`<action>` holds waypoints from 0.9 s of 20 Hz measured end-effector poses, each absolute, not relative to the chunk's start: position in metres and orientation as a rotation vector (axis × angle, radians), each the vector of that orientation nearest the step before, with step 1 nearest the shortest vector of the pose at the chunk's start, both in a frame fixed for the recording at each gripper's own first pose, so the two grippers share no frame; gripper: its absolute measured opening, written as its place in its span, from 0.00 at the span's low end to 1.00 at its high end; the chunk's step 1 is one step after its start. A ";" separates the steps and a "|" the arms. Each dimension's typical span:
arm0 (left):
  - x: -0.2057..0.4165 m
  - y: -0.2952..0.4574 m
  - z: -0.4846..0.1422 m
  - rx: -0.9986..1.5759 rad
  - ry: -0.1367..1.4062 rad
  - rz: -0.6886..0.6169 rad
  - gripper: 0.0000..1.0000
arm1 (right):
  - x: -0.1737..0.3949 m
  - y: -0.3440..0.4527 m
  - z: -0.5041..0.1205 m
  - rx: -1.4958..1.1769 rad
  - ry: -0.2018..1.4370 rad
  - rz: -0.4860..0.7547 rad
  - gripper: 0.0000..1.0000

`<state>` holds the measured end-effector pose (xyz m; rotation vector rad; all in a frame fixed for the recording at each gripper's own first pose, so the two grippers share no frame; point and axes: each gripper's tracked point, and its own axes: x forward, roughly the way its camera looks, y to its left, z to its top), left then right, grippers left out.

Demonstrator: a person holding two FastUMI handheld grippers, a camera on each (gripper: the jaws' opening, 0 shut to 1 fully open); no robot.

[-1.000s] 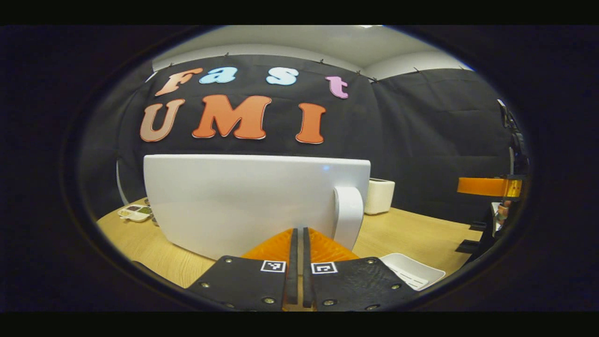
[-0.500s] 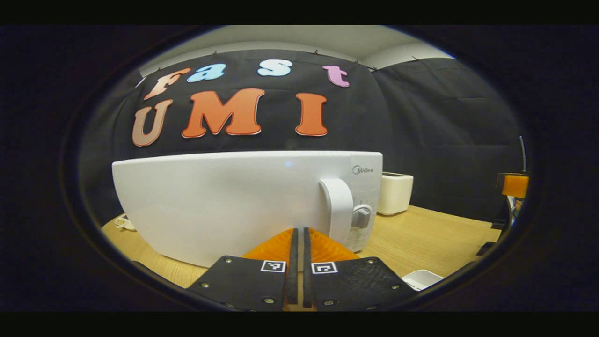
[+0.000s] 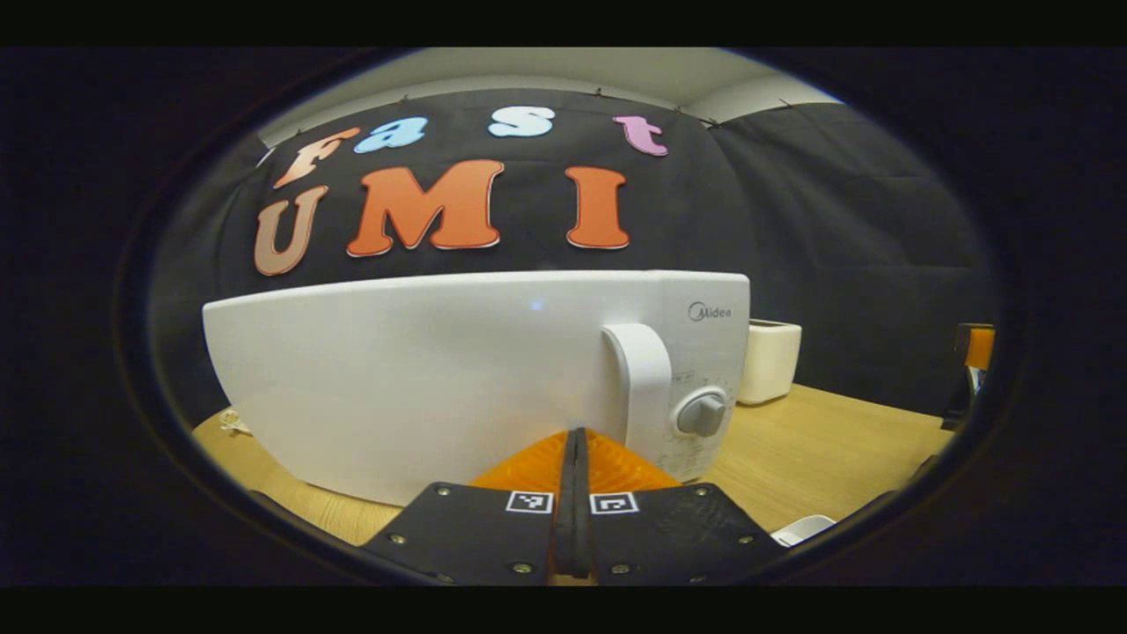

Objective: Open the microwave oven with the left hand, put the food in, and close the microwave oven.

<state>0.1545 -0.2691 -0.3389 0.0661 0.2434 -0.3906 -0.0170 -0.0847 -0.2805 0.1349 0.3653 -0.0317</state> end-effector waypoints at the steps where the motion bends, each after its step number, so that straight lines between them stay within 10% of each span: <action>1: 0.153 -0.269 -0.340 0.067 0.248 -0.395 0.00 | -0.017 -0.084 -0.279 0.131 0.365 -0.033 0.88; 18: 0.062 -0.111 -0.113 0.067 0.076 -0.195 0.17 | 0.012 -0.041 -0.158 -0.037 0.225 0.046 0.89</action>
